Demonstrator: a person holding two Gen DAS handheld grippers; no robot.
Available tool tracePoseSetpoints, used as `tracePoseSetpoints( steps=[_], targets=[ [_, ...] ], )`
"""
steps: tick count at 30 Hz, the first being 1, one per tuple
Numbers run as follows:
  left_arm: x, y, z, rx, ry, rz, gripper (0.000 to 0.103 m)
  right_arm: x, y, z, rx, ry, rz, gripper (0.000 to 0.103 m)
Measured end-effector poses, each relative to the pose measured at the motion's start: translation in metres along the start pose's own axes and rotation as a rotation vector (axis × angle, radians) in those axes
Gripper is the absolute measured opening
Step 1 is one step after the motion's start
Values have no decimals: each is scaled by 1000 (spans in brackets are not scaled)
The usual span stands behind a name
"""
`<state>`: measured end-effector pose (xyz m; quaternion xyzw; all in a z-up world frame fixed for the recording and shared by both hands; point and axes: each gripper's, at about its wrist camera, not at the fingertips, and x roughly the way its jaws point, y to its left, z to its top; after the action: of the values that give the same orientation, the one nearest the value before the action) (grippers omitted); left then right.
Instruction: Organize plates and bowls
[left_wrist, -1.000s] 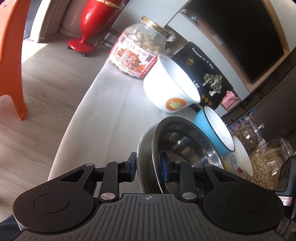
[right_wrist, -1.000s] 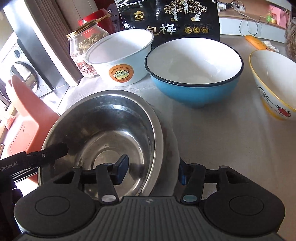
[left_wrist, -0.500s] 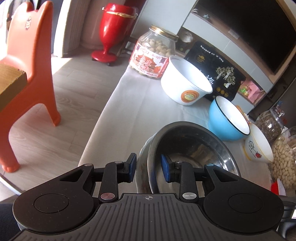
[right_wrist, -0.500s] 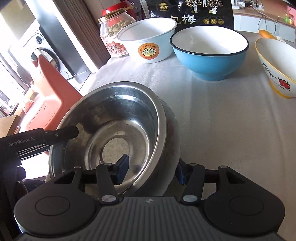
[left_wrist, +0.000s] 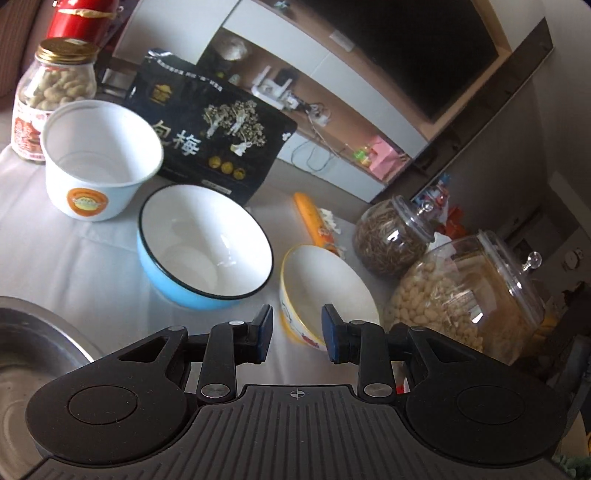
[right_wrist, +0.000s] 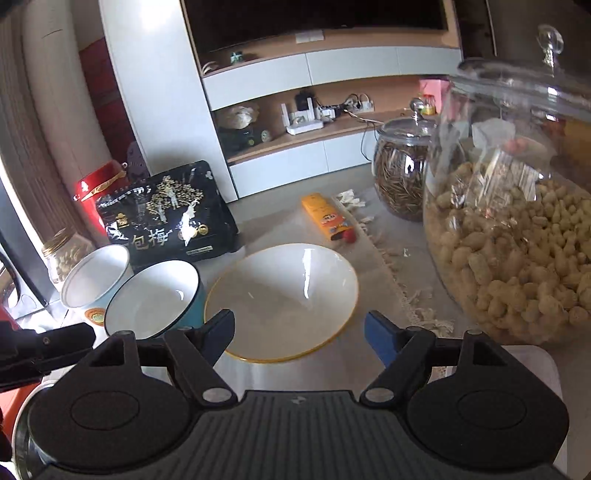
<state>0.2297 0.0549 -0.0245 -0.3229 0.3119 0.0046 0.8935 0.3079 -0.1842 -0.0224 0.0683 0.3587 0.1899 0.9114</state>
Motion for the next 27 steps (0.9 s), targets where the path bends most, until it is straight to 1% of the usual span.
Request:
tracePoseSetpoints(
  steps=[2,4,5,6,8,10,11,12,13,14,15,16,17,20,23,27],
  targets=[
    [37,-7,1,-15,39,-4,32,20,-21,12,39,42,-7,78],
    [67,-7,0,-51,82,10,32,41,-30,21,46,74,-39,78],
    [77,-7,0,-58,90,16,32,53,-32,22,44,90,-43,78],
    [84,-7,-1,-55,87,31,36,62,-33,23,43,104,-41,78],
    [95,-5,0,-47,73,56,36,81,-31,22,40,127,-39,77],
    [103,0,3,-62,71,63,36,93,-28,17,35,141,-42,74],
    [107,2,3,-66,75,64,36,100,-27,14,35,150,-38,72],
    [114,3,4,-73,94,63,36,108,-26,13,38,161,-32,66],
    [120,3,4,-70,108,63,35,115,-25,10,45,177,-26,57],
    [124,3,3,-60,117,68,34,120,-25,5,56,201,-16,51],
    [126,2,3,-48,126,72,32,126,-25,2,61,223,-4,38],
    [127,1,2,-35,132,77,32,131,-24,-2,59,246,13,31],
    [126,0,1,-22,134,79,31,133,-23,-4,53,256,13,28],
    [118,-3,-1,7,136,82,31,125,-14,-10,-9,240,-4,27],
    [103,-3,-7,27,140,71,31,112,-9,-17,-26,231,-2,26],
    [80,2,-19,32,176,59,33,87,-2,-30,-44,214,-1,26]
  ],
)
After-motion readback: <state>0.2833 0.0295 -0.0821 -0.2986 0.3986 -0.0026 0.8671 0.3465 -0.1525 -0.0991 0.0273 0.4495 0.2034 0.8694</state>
